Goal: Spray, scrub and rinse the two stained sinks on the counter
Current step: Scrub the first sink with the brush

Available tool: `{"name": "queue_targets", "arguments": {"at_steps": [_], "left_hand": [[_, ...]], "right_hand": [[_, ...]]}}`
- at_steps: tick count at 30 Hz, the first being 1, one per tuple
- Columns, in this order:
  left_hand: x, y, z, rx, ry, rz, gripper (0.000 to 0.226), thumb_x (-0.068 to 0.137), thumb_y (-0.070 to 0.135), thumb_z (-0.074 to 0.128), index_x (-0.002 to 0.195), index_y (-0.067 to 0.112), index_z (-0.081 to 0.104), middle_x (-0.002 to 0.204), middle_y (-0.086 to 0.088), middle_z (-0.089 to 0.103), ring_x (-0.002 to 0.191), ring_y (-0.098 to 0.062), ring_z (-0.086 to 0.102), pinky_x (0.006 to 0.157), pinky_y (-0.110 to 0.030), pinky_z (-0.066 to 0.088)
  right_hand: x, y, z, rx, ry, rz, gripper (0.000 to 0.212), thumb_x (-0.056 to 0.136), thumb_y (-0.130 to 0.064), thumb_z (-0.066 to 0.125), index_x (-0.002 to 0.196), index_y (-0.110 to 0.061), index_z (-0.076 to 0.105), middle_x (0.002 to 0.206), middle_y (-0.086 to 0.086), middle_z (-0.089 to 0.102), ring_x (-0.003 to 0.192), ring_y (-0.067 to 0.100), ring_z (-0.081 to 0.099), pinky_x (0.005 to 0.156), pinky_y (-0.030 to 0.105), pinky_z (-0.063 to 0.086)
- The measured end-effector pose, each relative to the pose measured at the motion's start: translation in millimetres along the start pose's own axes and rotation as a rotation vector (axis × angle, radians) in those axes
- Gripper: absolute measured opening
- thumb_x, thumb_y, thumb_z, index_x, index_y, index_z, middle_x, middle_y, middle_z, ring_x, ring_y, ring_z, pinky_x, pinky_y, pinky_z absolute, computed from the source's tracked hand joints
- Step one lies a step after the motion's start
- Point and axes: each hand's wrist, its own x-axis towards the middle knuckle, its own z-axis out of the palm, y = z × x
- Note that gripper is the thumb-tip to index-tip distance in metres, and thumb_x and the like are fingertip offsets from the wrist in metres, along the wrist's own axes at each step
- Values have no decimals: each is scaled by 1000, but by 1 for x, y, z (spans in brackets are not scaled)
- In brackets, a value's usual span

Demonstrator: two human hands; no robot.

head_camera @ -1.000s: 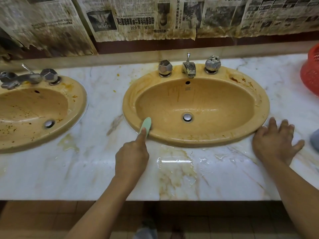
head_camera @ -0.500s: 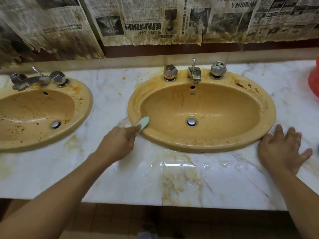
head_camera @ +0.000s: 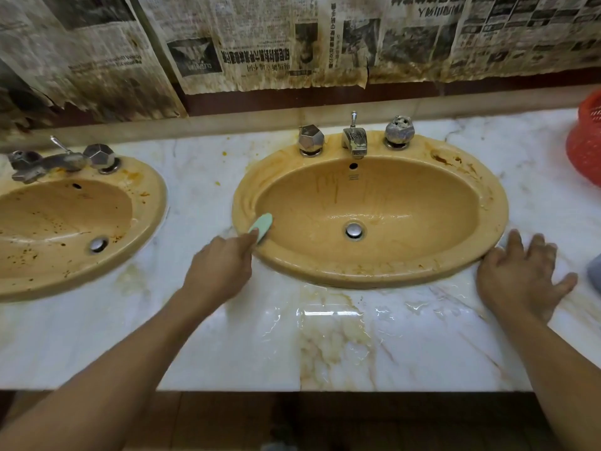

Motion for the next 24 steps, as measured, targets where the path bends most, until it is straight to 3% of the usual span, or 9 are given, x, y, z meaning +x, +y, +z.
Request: {"name": "queue_targets", "arguments": {"at_steps": [2,4,6,9,12,15,18,21,24], "left_hand": [[-51,11,17,-34,71,46,50,103,26,50,151,42,49,88,-14,71,83,-38,66,60,-38,45],[-83,35,34,-98,53,150,56,99,19,59,151,36,51,62,-4,62,49,-24,51,45,-31,33],[-101,63,52,-92,2,270,59,92,18,63,148,33,54,53,3,56,40,-19,47,36,-30,35],[-107,82,61,-134,23,200,62,91,19,63,150,34,52,55,4,56,43,-20,51,36,-36,45],[-106,92,62,-273,80,2,57,95,14,64,149,32,55,54,8,49,44,-13,43,39,-31,36],[-116,121,70,-236,49,105,63,87,9,67,147,28,58,51,6,50,40,-14,39,38,-27,29],[-107,129,64,-235,46,32,62,100,14,53,156,37,41,59,3,54,49,-19,52,44,-37,44],[-96,116,54,-276,72,-126,59,105,20,43,159,42,32,66,1,53,62,-24,54,56,-37,44],[-95,151,50,-177,-43,-71,69,103,14,38,164,39,17,73,0,53,67,-25,53,60,-38,42]], "right_hand": [[-1,0,-1,-4,-9,7,60,100,-41,19,157,-25,28,167,8,18,156,23,11,119,65,8],[-1,-1,-2,-13,-16,12,59,101,-40,20,158,-25,27,168,7,17,156,23,10,120,64,7],[-1,-2,-3,-17,-21,15,59,101,-41,20,158,-26,26,169,6,16,156,22,9,120,63,6],[-3,0,-4,-17,-34,22,60,102,-42,19,159,-26,25,169,5,14,157,22,8,121,63,5],[-3,0,-4,-7,-24,15,60,102,-42,19,159,-26,25,169,5,15,157,22,8,121,62,5],[-3,0,-4,-1,-29,21,61,102,-43,18,160,-26,25,170,5,14,157,21,6,121,62,3],[-4,2,-4,0,-34,14,61,102,-44,18,160,-27,25,170,5,14,157,21,6,122,62,3],[-5,2,-3,2,-32,16,60,102,-45,20,160,-28,25,170,4,13,157,21,6,122,61,3],[-4,0,-3,-3,-32,23,60,102,-44,19,160,-28,25,170,3,13,157,21,6,122,61,2]]}}
